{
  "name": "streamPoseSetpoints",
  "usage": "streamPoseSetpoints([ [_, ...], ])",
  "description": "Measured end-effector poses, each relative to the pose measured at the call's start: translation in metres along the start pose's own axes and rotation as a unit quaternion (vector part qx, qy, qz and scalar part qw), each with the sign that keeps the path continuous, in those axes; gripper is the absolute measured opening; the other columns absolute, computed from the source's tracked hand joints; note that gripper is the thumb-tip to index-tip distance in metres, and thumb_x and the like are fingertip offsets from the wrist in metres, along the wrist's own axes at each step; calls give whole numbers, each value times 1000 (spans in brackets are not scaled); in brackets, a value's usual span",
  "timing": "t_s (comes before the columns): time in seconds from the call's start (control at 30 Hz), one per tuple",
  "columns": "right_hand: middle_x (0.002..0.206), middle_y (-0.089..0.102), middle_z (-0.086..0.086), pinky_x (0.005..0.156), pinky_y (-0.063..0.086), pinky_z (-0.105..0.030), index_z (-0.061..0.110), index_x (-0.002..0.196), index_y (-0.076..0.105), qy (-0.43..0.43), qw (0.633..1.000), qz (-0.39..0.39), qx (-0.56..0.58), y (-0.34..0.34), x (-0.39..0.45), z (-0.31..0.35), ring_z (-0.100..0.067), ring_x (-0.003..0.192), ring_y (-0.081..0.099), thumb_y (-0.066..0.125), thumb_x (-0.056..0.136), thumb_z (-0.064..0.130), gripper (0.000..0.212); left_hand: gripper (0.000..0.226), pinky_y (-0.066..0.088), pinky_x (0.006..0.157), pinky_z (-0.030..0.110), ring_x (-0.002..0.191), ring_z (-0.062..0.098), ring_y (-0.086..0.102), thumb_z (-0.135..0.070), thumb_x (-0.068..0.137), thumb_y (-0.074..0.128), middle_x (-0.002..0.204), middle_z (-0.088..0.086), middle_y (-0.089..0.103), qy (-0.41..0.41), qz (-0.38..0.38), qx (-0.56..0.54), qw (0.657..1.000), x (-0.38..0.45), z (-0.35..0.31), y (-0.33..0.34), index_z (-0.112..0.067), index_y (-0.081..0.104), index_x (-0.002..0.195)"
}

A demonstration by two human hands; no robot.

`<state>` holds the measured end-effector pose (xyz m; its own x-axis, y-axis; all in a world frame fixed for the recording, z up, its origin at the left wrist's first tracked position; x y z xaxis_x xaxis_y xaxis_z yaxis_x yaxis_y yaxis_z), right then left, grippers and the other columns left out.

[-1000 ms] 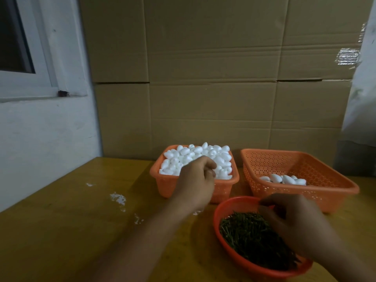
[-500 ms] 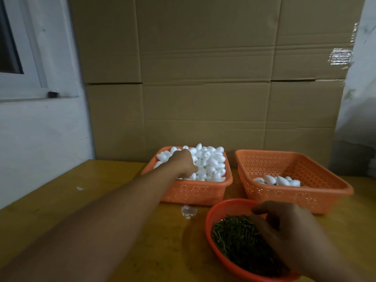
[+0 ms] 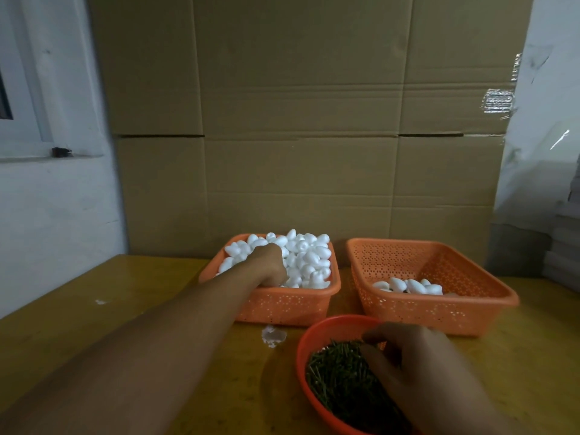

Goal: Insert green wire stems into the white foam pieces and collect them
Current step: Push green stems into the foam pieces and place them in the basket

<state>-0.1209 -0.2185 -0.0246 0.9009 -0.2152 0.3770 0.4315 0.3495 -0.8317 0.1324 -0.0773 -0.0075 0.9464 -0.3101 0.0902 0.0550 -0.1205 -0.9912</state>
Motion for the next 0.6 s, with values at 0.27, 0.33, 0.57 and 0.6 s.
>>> streamPoseSetpoints([
  [0.27,70,69,19,67,57,-31,45,95,70,-9,1000,8,7,-2,0,0,-1,66,66,66,86,49,11,16,46,96,42,111,26,61,-15,91,61,113,5,70,56,-136,-217,965,-12,1,-19,-14,70,104],
  [0.33,70,69,22,65,56,-29,46,98,71,-22,999,20,11,-3,0,2,1,67,65,66,85,50,14,16,52,88,41,96,24,65,-11,90,64,98,3,72,75,-165,-266,947,-18,3,-22,-14,68,105],
  [0.57,85,71,30,76,56,-24,59,100,62,-50,997,65,-12,3,2,3,5,81,66,73,80,47,26,18,54,69,27,75,8,64,-8,89,68,86,-9,67,193,-226,-378,877,-59,-6,-26,-20,62,101],
  [0.6,86,71,30,77,56,-24,57,99,64,-56,995,77,-16,5,3,3,6,82,66,73,81,44,24,20,54,69,26,74,8,65,-5,88,68,85,-9,67,211,-226,-389,868,-67,-8,-26,-18,62,102],
])
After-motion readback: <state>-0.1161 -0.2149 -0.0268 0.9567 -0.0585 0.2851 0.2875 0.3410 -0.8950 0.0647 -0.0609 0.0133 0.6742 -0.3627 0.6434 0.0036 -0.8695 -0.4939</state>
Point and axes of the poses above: each hand's wrist, its own x-axis towards the middle knuckle, its own y-axis out of the palm, z = x × y, the point moved 6 cm from there along x, towards the middle knuckle
